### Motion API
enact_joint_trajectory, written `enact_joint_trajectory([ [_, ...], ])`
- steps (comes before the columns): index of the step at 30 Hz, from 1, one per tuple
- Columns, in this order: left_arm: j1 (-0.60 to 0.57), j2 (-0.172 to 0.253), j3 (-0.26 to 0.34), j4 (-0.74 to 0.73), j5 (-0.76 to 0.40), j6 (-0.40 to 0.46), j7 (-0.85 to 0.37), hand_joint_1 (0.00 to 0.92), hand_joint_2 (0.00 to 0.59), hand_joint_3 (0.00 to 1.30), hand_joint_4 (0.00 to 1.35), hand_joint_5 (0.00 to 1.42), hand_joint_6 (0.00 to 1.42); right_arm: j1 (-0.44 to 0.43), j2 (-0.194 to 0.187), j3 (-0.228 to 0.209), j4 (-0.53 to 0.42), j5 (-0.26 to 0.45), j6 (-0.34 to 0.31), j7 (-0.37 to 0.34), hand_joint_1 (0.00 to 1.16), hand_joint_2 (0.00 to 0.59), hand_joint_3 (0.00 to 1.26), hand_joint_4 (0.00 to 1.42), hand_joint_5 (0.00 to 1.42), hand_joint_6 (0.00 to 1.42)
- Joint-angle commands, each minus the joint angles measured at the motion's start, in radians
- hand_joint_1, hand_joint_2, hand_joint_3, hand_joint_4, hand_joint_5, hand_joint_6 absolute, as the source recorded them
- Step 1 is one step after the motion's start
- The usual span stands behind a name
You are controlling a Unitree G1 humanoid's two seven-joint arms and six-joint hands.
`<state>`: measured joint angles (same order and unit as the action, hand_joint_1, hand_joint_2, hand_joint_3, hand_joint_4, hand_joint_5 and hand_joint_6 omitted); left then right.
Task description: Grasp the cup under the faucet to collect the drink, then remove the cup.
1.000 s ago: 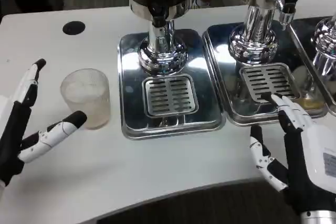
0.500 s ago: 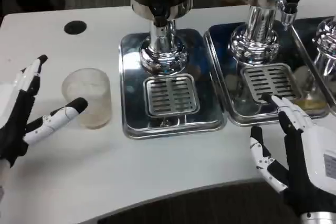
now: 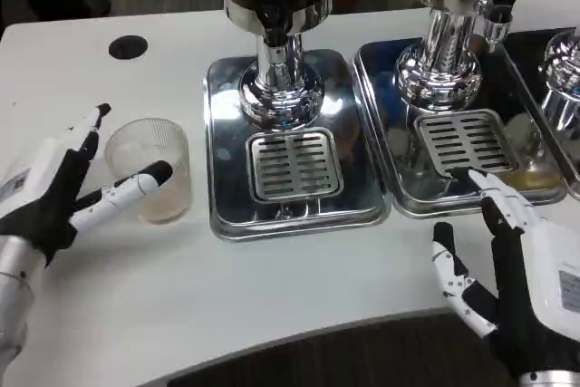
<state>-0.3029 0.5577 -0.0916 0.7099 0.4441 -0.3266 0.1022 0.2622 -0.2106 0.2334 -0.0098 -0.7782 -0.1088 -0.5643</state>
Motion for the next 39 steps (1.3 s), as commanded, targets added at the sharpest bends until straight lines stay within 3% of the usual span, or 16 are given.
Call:
enact_joint_trajectory([
  [1,-0.05,-0.004,-0.021,0.069,0.002,-0.027,0.005,0.0,0.023,0.0,0.0,0.02,0.13,0.014,0.001,-0.001,-0.015,0.005,-0.013,-0.005,0.42,0.467,0.24,0.17,0.18,0.24],
  [9,-0.1,-0.005,-0.044,0.148,0.004,-0.047,0.011,0.01,0.023,0.0,0.0,0.04,0.14,0.018,0.005,0.004,-0.023,0.015,-0.023,0.003,0.43,0.461,0.24,0.18,0.19,0.26],
  [21,-0.14,0.004,-0.086,0.196,0.024,-0.067,0.029,0.227,0.033,0.0,0.0,0.09,0.19,0.026,0.013,0.006,-0.027,0.04,-0.037,0.008,0.45,0.45,0.25,0.19,0.2,0.26],
  [30,-0.178,-0.01,-0.119,0.275,0.035,-0.084,0.067,0.296,0.046,0.03,0.03,0.15,0.24,0.035,0.013,-0.011,-0.031,0.094,-0.065,0.024,0.46,0.449,0.25,0.19,0.21,0.28],
  [39,-0.196,-0.028,-0.136,0.387,0.034,-0.226,0.143,0.346,0.101,0.17,0.17,0.29,0.38,0.04,0.016,-0.018,-0.03,0.119,-0.08,0.034,0.46,0.446,0.26,0.2,0.22,0.28],
])
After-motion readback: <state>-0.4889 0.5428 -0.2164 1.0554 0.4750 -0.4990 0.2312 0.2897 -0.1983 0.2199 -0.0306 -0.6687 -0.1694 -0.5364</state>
